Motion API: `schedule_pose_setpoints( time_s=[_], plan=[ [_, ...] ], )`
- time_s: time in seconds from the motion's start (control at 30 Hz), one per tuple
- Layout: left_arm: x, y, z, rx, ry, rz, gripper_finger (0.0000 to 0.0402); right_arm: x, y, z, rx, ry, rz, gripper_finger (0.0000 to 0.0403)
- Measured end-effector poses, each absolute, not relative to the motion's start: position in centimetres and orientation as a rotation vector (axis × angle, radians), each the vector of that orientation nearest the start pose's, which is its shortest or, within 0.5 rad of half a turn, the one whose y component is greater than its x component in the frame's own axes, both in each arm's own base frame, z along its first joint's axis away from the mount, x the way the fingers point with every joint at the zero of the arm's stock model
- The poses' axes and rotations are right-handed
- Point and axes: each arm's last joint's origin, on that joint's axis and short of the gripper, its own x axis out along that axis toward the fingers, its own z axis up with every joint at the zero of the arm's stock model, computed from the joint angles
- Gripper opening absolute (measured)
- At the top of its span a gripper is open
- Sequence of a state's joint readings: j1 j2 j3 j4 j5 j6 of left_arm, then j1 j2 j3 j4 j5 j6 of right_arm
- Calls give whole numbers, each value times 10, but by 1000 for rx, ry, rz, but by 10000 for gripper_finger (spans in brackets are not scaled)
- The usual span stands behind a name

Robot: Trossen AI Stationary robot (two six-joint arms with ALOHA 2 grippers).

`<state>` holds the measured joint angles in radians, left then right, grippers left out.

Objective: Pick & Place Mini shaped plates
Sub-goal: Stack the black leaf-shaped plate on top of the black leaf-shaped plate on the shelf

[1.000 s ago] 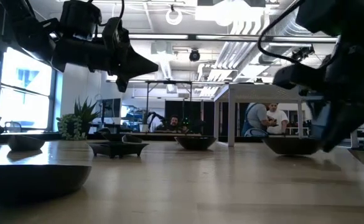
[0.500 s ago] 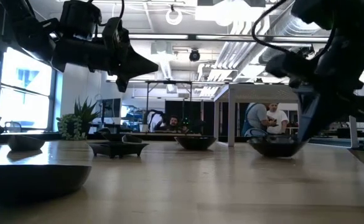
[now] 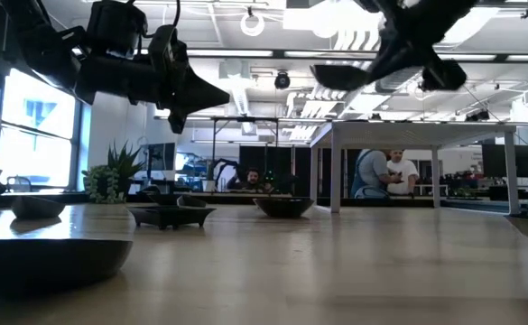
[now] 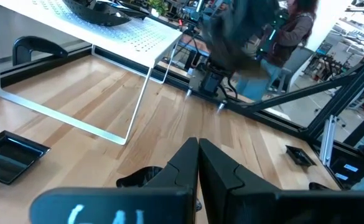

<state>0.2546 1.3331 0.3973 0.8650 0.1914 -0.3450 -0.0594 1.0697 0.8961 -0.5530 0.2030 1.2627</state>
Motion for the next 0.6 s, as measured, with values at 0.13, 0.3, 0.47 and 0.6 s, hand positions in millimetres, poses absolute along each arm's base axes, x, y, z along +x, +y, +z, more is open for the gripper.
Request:
schedule_pose_setpoints(
  time_s=[0.13,0.3,0.47,0.6],
  plan=[
    [241,57,192,-360,57,75,9,201,-68,327,1059,511,-772,1],
    [241,57,192,-360,58,74,9,192,-130,358,1015,530,-807,0],
    [241,57,192,-360,58,74,9,192,-182,356,1040,632,-832,0],
    [241,57,192,-361,58,73,9,196,-206,345,1064,728,-823,0]
  ],
)
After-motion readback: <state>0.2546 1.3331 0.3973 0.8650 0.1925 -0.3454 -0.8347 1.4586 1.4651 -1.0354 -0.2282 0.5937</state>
